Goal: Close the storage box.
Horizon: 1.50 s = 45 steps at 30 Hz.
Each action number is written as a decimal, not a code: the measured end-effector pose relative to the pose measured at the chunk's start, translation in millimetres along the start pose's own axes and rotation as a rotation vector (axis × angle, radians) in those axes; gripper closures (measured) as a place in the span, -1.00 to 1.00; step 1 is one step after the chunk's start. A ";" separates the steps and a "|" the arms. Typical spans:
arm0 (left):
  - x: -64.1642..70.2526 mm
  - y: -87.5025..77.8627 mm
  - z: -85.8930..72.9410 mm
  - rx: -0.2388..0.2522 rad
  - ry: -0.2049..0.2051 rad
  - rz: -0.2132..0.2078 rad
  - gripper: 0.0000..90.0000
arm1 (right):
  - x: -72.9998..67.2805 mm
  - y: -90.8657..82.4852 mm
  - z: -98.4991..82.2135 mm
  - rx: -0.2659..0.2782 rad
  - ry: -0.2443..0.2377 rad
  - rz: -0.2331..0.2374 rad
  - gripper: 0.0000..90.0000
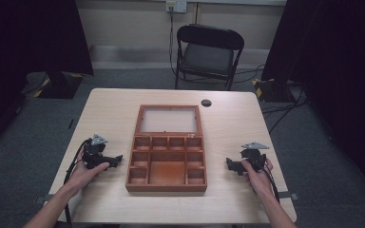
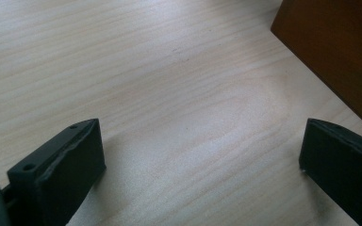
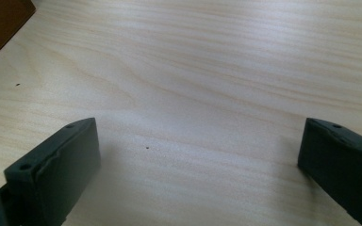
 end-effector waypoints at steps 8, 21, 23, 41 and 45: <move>0.5 0.0 0.4 -0.003 -0.007 -0.001 -0.98 | 0.1 0.0 0.1 0.000 -0.001 0.001 -1.00; 8.4 -12.8 17.3 0.010 0.000 -0.038 -0.53 | -8.0 -0.7 13.2 0.007 0.010 0.003 -0.75; 8.5 -14.0 20.6 0.037 -0.010 -0.026 -0.50 | -11.0 -2.1 17.2 0.031 0.012 0.023 -0.61; -8.0 -4.9 80.4 0.065 -0.041 -0.032 -0.56 | -39.8 23.3 95.2 0.067 0.050 0.153 -0.67; -12.6 -2.2 103.5 0.090 -0.062 -0.023 -0.56 | -46.5 31.8 118.5 0.099 0.021 0.135 -0.67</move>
Point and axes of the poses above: each handheld gripper's, and its own axes: y roughly forward along the jaws, z roughly out of its top, x roughly to its right, the point moved 1 cm from there along y, roughly forward along the jaws, and after that the axes turned 3 degrees about z, right-handed, at the moved point
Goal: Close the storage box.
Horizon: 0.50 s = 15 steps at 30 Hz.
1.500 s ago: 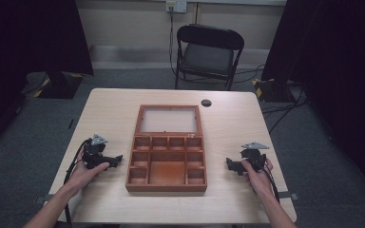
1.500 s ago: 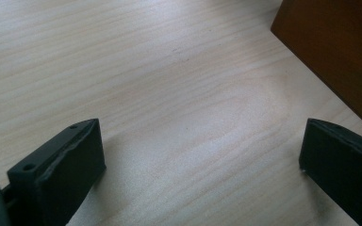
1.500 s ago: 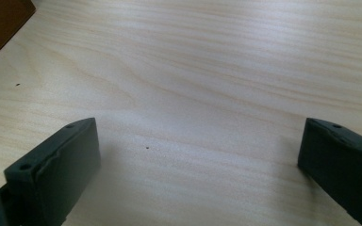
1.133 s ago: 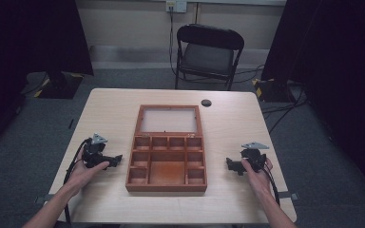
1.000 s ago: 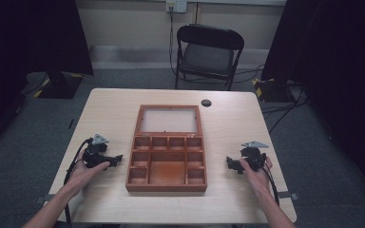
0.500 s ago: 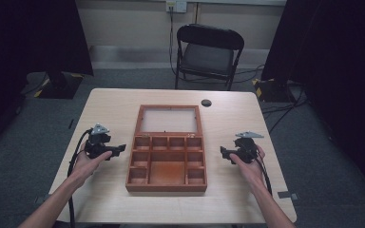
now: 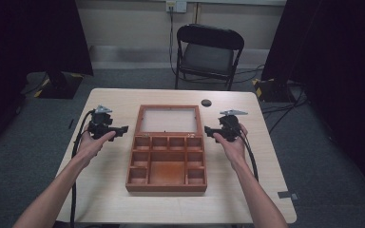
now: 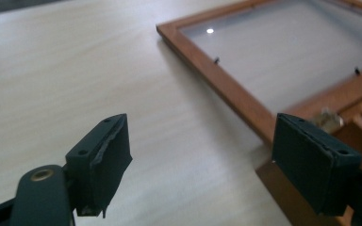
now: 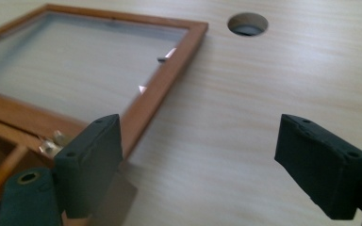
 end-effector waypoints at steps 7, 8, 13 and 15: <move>5.0 20.9 15.7 0.006 -0.050 -0.010 -0.56 | -10.0 20.0 20.9 0.009 0.027 0.018 -0.68; 5.8 24.0 15.7 0.004 -0.058 -0.014 -0.56 | -11.1 22.9 22.3 0.014 0.036 0.028 -0.68; 11.8 42.6 12.0 -0.029 -0.095 -0.044 -0.56 | -16.7 39.8 20.8 0.000 0.053 0.050 -0.68; 14.8 48.5 10.3 -0.042 -0.089 -0.037 -0.56 | -17.4 42.3 19.6 -0.009 0.055 0.051 -0.68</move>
Point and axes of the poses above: each handheld gripper's, and its own axes: y roughly forward along the jaws, z roughly out of its top, x roughly to its right, the point moved 1 cm from there along y, roughly forward along the jaws, and after that the axes turned 3 degrees about z, right-handed, at the moved point
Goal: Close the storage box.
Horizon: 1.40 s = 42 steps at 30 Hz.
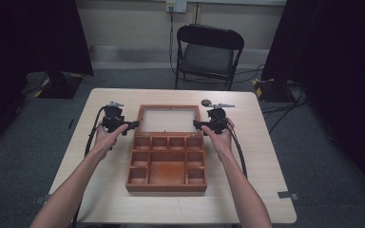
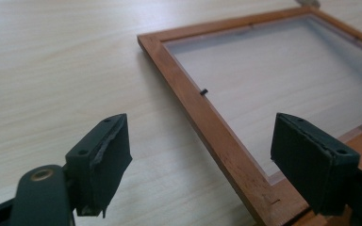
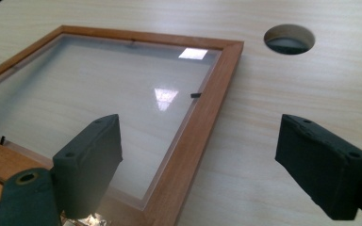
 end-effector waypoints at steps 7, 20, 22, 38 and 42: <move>9.1 7.4 0.1 -0.018 0.000 -0.021 -0.56 | -1.3 14.9 -6.9 -0.038 0.025 0.005 -0.67; 29.7 27.0 -1.2 -0.071 0.006 -0.051 -0.57 | -12.2 31.4 -12.2 -0.079 0.104 0.054 -0.71; 28.9 28.5 -1.3 -0.071 -0.003 -0.048 -0.67 | -11.1 32.7 -12.2 -0.078 0.105 0.066 -0.72; 27.6 36.7 -3.3 -0.094 -0.090 -0.095 -0.80 | -9.7 35.2 -10.3 -0.106 0.122 0.099 -0.71; 24.0 38.9 -4.7 -0.104 -0.135 -0.123 -0.81 | -12.1 34.6 -9.7 -0.102 0.100 0.095 -0.71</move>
Point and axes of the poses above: each handheld gripper's, and its own axes: y roughly forward along the jaws, z roughly out of its top, x roughly to its right, the point moved 1 cm from there along y, roughly forward along the jaws, and after that the axes turned 3 degrees about z, right-handed, at the moved point
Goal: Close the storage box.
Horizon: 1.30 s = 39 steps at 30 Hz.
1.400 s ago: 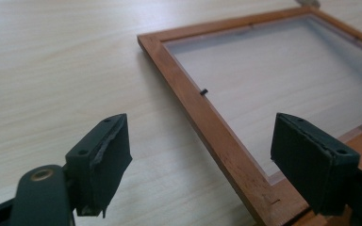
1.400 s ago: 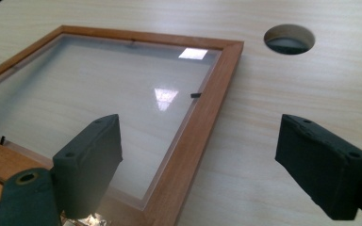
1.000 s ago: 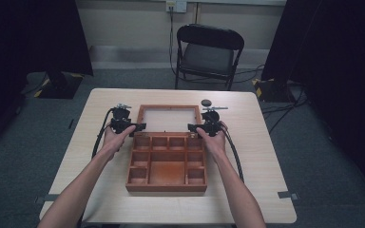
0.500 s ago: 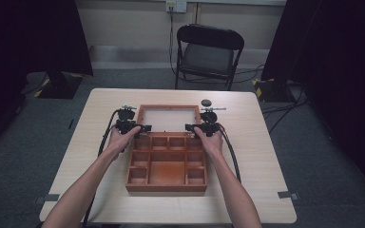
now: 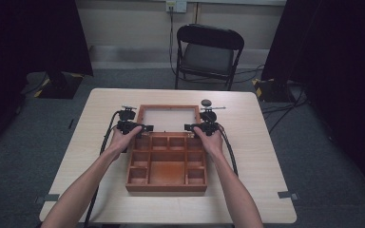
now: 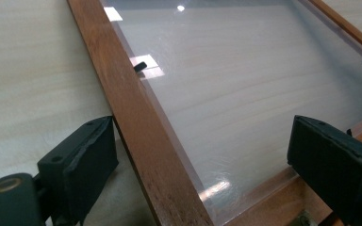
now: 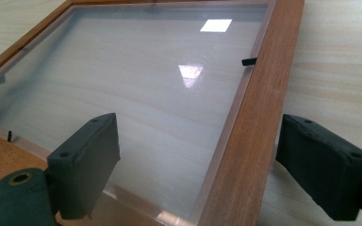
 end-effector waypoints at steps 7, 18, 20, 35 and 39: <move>-4.5 2.7 -0.7 -0.008 -0.021 -0.044 -0.81 | 3.4 1.1 0.2 -0.013 0.039 0.031 -0.68; -5.4 5.3 3.2 -0.048 -0.054 -0.081 -0.78 | 7.1 2.6 -0.3 -0.029 0.068 0.086 -0.64; -5.7 5.2 3.0 -0.047 -0.055 -0.084 -0.77 | 6.6 2.3 -0.3 -0.029 0.065 0.082 -0.64; -4.8 -1.2 8.5 -0.030 0.001 -0.085 -0.65 | -0.9 -2.7 2.4 0.025 0.005 0.032 -0.62; -4.8 -3.3 9.4 -0.014 0.014 -0.078 -0.61 | -1.4 -3.9 3.4 0.036 0.011 0.025 -0.58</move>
Point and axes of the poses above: each handheld gripper's, and its own axes: y roughly forward along the jaws, z roughly out of its top, x roughly to its right, the point moved 1 cm from there along y, roughly forward along the jaws, and after that the axes turned 3 degrees about z, right-handed, at the moved point
